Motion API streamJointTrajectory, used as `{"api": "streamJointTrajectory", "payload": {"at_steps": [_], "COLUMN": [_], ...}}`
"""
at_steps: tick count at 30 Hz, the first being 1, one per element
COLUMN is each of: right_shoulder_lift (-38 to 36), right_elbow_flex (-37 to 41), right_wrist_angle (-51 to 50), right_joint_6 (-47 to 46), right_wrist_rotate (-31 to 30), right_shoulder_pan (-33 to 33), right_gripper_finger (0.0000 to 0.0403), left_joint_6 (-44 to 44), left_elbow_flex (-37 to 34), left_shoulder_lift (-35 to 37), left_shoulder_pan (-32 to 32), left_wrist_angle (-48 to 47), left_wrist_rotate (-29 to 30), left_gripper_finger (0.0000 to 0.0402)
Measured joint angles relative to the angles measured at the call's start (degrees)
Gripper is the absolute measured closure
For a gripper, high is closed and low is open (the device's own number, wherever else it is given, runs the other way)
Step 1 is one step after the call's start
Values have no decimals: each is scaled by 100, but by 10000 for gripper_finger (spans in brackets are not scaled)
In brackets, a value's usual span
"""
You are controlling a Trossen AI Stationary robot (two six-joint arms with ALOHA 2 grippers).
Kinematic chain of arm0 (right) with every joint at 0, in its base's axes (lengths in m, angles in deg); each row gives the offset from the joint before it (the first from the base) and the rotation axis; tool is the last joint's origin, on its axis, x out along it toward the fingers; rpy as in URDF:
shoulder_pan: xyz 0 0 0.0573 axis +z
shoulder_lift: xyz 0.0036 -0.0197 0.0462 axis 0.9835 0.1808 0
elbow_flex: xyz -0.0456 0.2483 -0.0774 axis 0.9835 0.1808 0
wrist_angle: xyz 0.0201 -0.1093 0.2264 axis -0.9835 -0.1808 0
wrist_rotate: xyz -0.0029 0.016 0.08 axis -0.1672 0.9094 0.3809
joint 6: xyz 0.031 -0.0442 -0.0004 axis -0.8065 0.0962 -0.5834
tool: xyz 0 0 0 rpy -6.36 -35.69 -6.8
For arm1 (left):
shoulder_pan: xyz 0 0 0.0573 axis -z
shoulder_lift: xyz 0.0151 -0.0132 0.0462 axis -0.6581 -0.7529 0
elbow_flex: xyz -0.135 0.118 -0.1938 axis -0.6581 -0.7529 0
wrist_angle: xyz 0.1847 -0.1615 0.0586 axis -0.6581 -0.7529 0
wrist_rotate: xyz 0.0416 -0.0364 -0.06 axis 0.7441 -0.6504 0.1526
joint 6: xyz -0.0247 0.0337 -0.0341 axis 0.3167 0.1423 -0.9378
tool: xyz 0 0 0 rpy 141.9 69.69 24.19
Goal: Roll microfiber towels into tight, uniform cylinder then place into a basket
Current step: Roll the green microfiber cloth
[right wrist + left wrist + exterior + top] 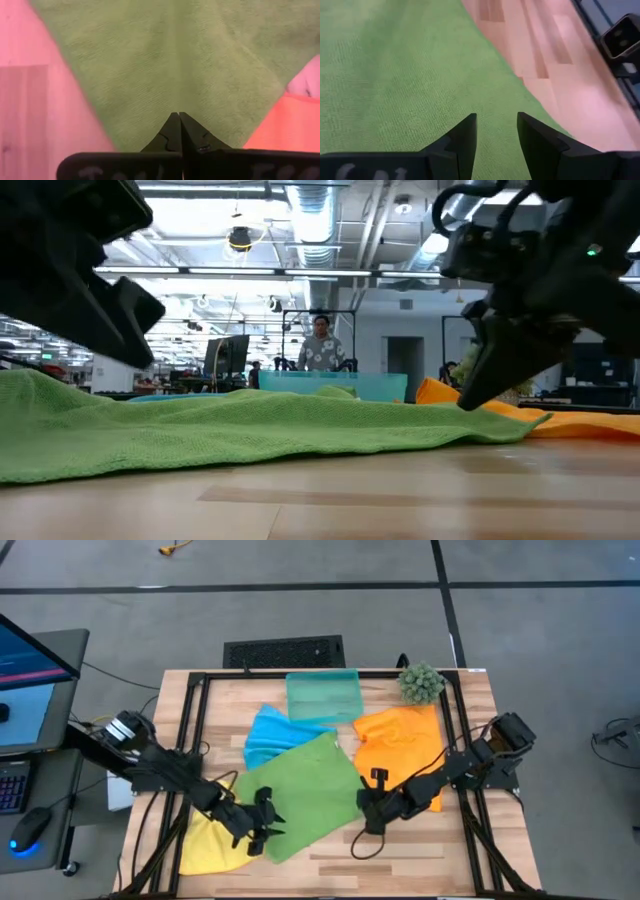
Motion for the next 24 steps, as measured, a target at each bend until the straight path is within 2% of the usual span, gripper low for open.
{"api": "streamJointTrajectory", "payload": {"at_steps": [7,14,24], "right_shoulder_lift": [35,153,343], "right_elbow_flex": [11,73,56], "right_wrist_angle": [-156,-263,113], "right_joint_6": [-523,-1120,-2107], "right_wrist_rotate": [191,562,675], "right_shoulder_pan": [-58,1,617], "right_gripper_finger": [398,399,398], "left_joint_6": [-158,-264,-78], "left_elbow_flex": [139,145,145], "left_shoulder_lift": [-564,-683,-681], "left_shoulder_pan": [-85,-188,-474], "left_wrist_angle": [-63,-186,-208], "left_wrist_rotate": [-50,-76,-216], "left_gripper_finger": [269,269,269]}}
